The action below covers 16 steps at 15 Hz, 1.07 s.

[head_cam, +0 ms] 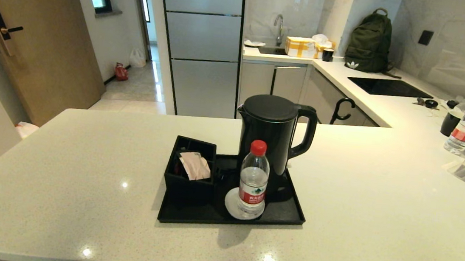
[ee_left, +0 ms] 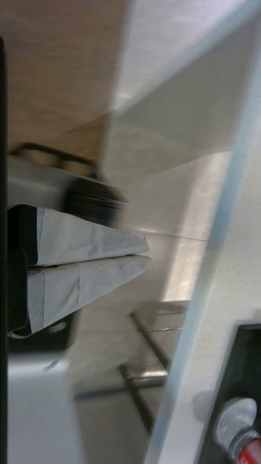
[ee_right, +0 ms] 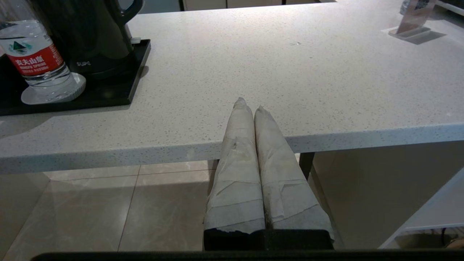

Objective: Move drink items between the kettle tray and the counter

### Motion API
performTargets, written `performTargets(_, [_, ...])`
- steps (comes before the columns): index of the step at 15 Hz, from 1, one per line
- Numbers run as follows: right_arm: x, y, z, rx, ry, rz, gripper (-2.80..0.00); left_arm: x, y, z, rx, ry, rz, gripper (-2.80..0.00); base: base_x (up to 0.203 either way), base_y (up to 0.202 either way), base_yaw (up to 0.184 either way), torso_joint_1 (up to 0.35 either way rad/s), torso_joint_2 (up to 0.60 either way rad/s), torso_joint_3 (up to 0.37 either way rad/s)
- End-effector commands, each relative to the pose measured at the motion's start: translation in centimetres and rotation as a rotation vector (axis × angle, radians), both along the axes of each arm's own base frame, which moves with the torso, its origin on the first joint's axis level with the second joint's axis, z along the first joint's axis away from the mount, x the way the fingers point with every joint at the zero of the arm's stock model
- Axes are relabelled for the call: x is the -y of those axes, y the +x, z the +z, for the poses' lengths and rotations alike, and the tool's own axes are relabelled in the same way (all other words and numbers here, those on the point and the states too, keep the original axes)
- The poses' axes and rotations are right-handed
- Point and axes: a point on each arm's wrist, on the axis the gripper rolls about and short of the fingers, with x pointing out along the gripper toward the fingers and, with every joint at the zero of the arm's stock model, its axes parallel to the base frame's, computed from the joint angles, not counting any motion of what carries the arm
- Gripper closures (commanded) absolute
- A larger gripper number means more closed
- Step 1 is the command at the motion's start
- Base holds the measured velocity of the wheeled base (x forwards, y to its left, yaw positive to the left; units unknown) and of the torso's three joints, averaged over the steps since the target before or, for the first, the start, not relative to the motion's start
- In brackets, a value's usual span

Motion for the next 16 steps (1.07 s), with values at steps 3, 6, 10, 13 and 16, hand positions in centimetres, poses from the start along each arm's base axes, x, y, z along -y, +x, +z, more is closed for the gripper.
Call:
performTargets(3, [0.0, 0.0, 0.0, -0.001, 0.0, 0.001, 0.0, 0.0, 5.9, -3.5, 0.289, 0.098, -0.006, 0.0, 0.0, 0.0, 0.0, 0.0, 0.0, 0.0])
performTargets(6, [0.0, 0.0, 0.0, -0.001, 0.0, -0.001, 0.0, 0.1, 8.4, -5.7, 0.458, 0.228, -0.061, 0.0, 0.0, 0.0, 0.0, 0.0, 0.0, 0.0])
performTargets(10, [0.0, 0.0, 0.0, -0.001, 0.0, 0.0, 0.0, 0.2, 8.5, -6.8, 0.379, 0.331, -0.137, 0.0, 0.0, 0.0, 0.0, 0.0, 0.0, 0.0])
performTargets(13, [0.0, 0.0, 0.0, -0.001, 0.0, 0.001, 0.0, 0.2, 8.5, -6.7, 0.395, 0.296, -0.12, 0.0, 0.0, 0.0, 0.0, 0.0, 0.0, 0.0])
performTargets(16, [0.0, 0.0, 0.0, -0.001, 0.0, 0.001, 0.0, 0.2, 8.5, -6.7, 0.395, 0.296, -0.12, 0.0, 0.0, 0.0, 0.0, 0.0, 0.0, 0.0])
